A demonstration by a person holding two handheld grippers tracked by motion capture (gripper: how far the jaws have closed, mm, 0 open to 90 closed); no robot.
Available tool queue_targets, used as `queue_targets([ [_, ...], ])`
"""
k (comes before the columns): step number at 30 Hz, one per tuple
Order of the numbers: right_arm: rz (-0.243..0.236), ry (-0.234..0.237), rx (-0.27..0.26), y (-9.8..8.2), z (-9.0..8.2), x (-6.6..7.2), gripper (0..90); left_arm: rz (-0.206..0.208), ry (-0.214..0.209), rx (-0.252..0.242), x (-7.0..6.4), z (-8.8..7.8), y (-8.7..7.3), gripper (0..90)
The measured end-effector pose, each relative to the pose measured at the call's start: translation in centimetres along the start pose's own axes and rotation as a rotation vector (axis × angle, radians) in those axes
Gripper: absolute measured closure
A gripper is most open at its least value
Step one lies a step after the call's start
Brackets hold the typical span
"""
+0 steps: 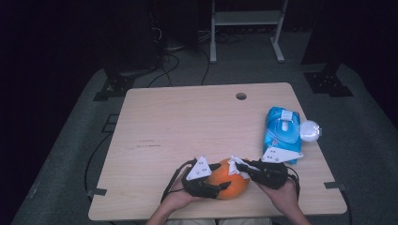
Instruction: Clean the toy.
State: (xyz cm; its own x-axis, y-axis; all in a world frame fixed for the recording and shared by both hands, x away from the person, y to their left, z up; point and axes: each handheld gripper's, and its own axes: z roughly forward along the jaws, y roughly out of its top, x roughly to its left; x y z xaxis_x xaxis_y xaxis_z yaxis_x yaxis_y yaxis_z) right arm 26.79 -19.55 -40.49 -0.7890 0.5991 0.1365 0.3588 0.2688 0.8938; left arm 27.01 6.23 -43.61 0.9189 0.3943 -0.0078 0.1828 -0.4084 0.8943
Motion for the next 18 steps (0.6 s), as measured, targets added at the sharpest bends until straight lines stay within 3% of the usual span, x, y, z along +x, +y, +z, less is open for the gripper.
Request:
queue_targets([
  [5,0.073,-0.044,-0.005,-0.7,-0.6,-2.4,80.3,-0.023,0.000,-0.018,0.5,-0.3,0.0,35.9],
  [7,0.067,-0.046,-0.004,-0.6,-0.6,-2.1,80.3,-0.026,0.001,-0.021,0.5,-0.2,0.0,36.6],
  [11,0.047,0.023,-0.025,0.0,-0.2,-0.4,80.1,-0.017,0.022,-0.036,0.3,-0.5,0.5,39.3],
  [14,0.031,0.047,-0.040,0.5,-0.2,0.4,80.1,-0.017,0.034,-0.052,0.3,-0.8,0.9,39.8],
  [18,0.049,0.032,-0.017,-0.2,0.3,-0.6,80.1,-0.023,0.021,-0.043,0.3,-0.7,0.7,34.8],
])
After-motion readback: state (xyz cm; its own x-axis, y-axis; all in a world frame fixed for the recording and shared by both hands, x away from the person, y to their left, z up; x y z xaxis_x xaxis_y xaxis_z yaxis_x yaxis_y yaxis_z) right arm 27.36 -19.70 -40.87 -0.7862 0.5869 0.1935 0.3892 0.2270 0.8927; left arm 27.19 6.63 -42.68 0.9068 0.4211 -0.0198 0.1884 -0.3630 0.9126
